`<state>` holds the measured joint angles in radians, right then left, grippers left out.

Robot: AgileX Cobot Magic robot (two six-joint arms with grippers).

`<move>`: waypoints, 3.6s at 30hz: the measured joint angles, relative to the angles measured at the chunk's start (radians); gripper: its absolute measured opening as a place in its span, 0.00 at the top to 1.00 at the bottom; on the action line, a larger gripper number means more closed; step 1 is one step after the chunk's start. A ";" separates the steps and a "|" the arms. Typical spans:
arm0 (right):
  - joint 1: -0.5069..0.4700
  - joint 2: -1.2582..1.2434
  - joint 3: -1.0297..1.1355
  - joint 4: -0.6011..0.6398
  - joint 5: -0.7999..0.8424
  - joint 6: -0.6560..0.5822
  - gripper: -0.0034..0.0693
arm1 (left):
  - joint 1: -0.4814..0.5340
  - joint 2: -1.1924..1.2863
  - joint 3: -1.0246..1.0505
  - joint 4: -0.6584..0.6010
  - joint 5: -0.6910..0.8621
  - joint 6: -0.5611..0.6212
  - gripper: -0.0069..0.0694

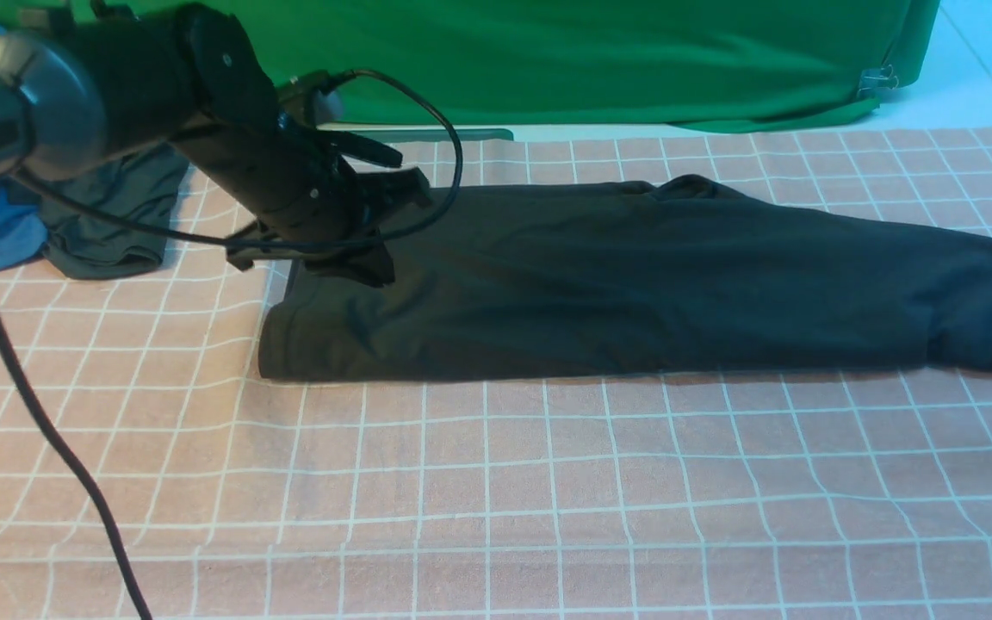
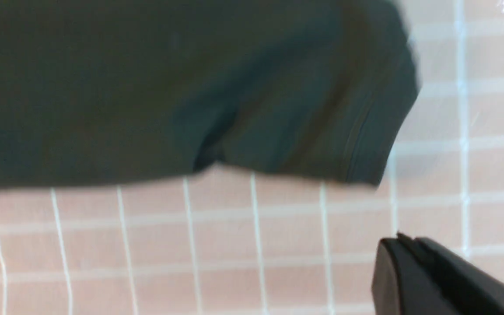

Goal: Fold a long-sleeved shirt over a pink coffee tablecloth.
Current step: 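Fold the black garment in half by bringing its near edge over to the far edge, then pull the folded dark garment lengthwise by its ends to straighten it flat on the table, then fold the right end of the dark garment over onto its left end with the right gripper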

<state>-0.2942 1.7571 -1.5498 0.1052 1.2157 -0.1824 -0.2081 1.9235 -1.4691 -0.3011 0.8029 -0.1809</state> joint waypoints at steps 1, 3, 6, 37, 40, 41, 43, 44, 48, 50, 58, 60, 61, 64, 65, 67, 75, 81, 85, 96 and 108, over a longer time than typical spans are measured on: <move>0.000 -0.002 0.036 0.000 0.001 0.000 0.86 | 0.000 0.016 0.000 -0.018 -0.007 0.018 0.89; 0.000 -0.001 0.099 0.000 -0.026 0.001 0.77 | 0.000 0.040 0.000 -0.030 -0.022 0.042 0.89; 0.000 0.010 0.185 -0.010 -0.147 0.003 0.56 | 0.000 0.075 0.000 -0.030 -0.035 0.059 0.89; -0.021 0.231 0.076 -0.116 -0.240 0.009 0.82 | 0.000 0.142 0.000 0.003 -0.052 0.064 0.89; -0.021 0.231 0.071 -0.132 -0.230 0.009 0.80 | 0.000 0.142 0.000 0.002 -0.052 0.064 0.89; -0.021 0.231 0.071 -0.134 -0.230 0.009 0.79 | 0.000 0.142 0.000 0.002 -0.052 0.064 0.89; -0.021 0.231 0.071 -0.137 -0.231 0.009 0.74 | 0.000 0.142 0.000 0.001 -0.052 0.064 0.89; -0.020 0.231 0.068 -0.145 -0.232 0.009 0.67 | 0.000 0.142 0.000 0.001 -0.051 0.064 0.89; -0.021 0.231 0.025 -0.174 -0.218 0.038 0.36 | 0.000 0.130 0.000 0.006 -0.042 0.061 0.89; -0.022 0.231 -0.030 -0.178 -0.203 0.085 0.19 | 0.000 0.106 0.000 0.014 -0.029 0.057 0.89; -0.022 0.249 -0.180 -0.122 -0.161 0.108 0.05 | 0.000 -0.042 0.000 0.025 0.007 0.052 0.89; -0.022 0.274 -0.181 -0.112 -0.153 0.108 0.05 | 0.000 -0.069 0.000 0.025 0.034 0.052 0.89; -0.022 0.293 -0.181 -0.105 -0.148 0.108 0.05 | 0.000 -0.081 0.000 0.025 0.048 0.052 0.89; -0.022 0.354 -0.181 -0.105 -0.140 0.108 0.05 | 0.000 -0.107 0.000 0.026 0.080 0.052 0.89; -0.022 0.374 -0.181 -0.098 -0.139 0.108 0.05 | 0.000 -0.113 0.000 0.027 0.091 0.052 0.89; -0.022 0.399 -0.181 -0.091 -0.139 0.108 0.05 | 0.000 -0.121 0.000 0.029 0.101 0.052 0.89; -0.025 0.468 -0.189 -0.012 -0.140 0.082 0.08 | 0.000 -0.128 0.000 0.036 0.108 0.034 0.89; -0.025 0.473 -0.195 0.026 -0.134 0.029 0.54 | 0.000 -0.128 0.000 0.046 0.112 0.031 0.89; -0.021 0.476 -0.220 0.022 -0.111 0.004 0.82 | 0.000 -0.129 0.000 0.057 0.133 0.030 0.89; -0.059 0.449 -0.416 -0.150 -0.002 0.119 0.82 | 0.000 -0.232 0.000 0.133 0.166 0.000 0.89; 0.083 0.367 -0.596 -0.073 0.007 0.135 0.82 | 0.000 -0.308 0.000 0.182 0.179 -0.057 0.89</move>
<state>-0.2113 2.1238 -2.1455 0.0322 1.2227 -0.0471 -0.2081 1.6152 -1.4691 -0.1188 0.9817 -0.2380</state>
